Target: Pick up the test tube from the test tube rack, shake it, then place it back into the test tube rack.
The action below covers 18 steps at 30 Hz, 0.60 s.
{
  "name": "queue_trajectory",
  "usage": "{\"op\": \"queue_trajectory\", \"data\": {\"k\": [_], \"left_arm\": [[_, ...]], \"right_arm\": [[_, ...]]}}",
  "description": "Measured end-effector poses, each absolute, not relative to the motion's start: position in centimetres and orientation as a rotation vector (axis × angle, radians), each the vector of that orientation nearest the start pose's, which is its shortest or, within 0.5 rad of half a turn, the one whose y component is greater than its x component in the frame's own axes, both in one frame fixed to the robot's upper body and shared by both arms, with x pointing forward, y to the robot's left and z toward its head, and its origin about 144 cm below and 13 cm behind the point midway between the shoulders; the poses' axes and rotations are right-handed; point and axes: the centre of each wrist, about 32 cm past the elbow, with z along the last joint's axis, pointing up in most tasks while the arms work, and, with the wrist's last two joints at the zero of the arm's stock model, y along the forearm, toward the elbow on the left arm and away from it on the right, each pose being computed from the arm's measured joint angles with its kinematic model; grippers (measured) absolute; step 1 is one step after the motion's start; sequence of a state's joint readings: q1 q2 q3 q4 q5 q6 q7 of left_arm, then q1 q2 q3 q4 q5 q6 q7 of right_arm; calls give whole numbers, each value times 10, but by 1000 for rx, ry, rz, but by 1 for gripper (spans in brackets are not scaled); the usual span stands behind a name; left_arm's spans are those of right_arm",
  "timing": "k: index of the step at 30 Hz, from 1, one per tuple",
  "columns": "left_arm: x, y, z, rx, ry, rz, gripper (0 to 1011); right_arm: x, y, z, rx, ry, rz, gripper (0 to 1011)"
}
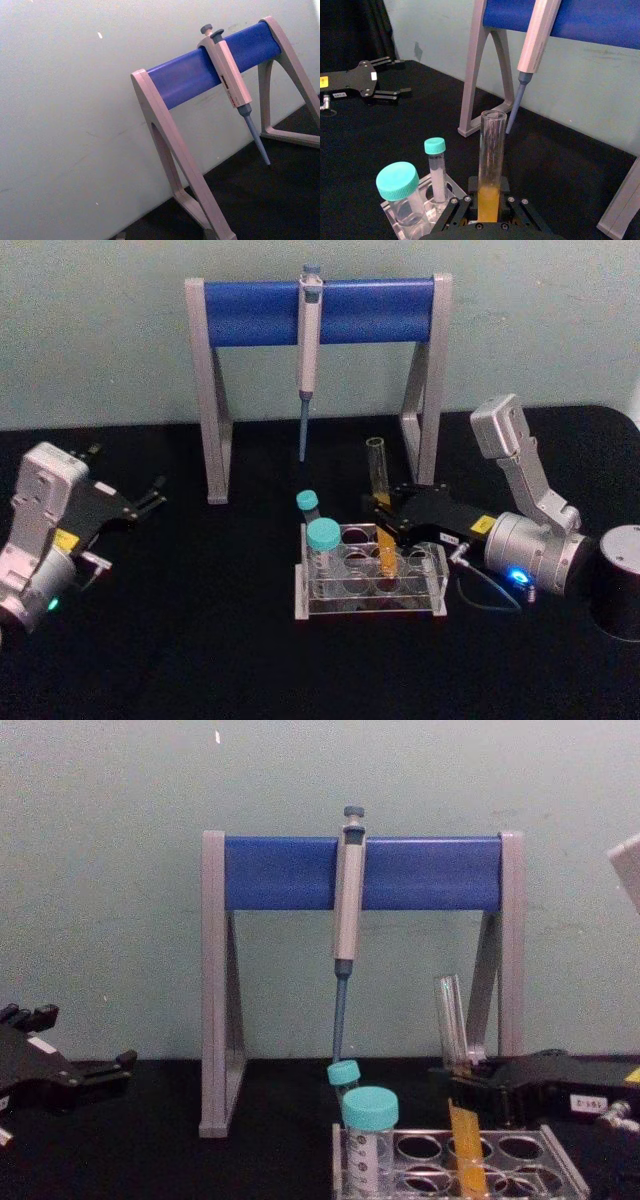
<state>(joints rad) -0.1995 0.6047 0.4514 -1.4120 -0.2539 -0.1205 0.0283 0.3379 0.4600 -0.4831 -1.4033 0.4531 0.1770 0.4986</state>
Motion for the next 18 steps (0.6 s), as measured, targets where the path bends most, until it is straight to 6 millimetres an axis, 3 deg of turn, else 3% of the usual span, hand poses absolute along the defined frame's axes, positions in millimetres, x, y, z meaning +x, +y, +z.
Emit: {"op": "queue_trajectory", "data": {"k": [18], "left_arm": [[489,310,1140,305,-285,1248,1001]], "right_arm": [[520,-251,1169,-171,73,-728,229]]}}
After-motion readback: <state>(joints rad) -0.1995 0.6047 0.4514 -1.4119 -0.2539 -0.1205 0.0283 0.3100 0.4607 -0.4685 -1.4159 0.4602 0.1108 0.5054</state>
